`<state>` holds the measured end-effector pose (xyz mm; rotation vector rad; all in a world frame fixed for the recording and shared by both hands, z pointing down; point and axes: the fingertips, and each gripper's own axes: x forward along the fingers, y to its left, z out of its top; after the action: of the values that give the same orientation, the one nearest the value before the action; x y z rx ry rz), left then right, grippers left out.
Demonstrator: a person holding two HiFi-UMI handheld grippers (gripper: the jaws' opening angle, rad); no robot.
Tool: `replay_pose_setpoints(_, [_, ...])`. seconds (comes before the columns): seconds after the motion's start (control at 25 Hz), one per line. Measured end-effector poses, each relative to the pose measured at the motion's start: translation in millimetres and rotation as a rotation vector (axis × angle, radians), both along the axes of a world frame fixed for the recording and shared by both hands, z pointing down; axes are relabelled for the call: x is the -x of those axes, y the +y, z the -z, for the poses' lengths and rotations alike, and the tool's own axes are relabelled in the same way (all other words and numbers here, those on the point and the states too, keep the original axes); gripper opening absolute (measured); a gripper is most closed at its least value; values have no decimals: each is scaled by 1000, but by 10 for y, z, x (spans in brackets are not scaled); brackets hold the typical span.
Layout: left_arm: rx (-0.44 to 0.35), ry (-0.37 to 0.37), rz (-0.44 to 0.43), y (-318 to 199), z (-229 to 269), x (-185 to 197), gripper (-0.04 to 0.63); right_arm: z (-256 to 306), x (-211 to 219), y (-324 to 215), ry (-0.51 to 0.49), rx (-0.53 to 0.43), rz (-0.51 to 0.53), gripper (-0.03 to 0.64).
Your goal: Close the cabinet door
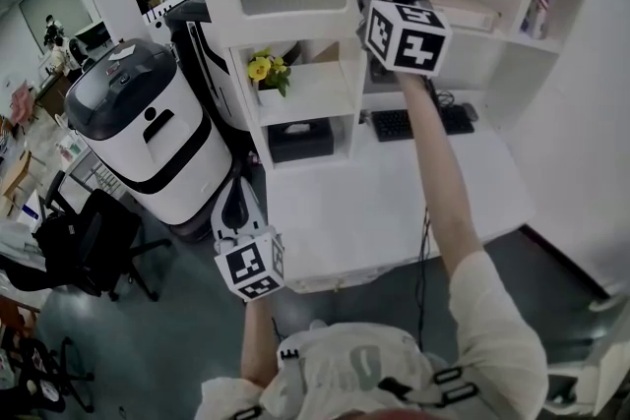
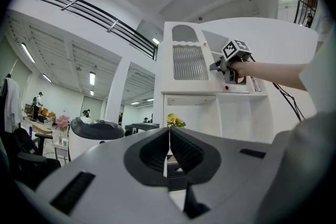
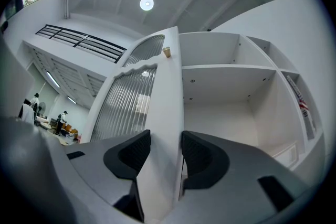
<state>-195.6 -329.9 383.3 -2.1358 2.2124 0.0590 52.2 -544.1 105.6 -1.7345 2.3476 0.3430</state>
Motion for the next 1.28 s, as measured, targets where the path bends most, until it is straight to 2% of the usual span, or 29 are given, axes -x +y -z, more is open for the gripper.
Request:
replay_pose_setpoints(0.64, [5,16,16,-26,-39,68,6,13,-20,-233,6,40,-25,172])
replay_pose_setpoints(1.04, [5,24,33,0,-26,121,6,8,-19,-260,-3,34,-28,172])
replay_pose_setpoints(1.28, [4,35,13,32,-19,46,6,12,-26,-254,-20,41,-20,170])
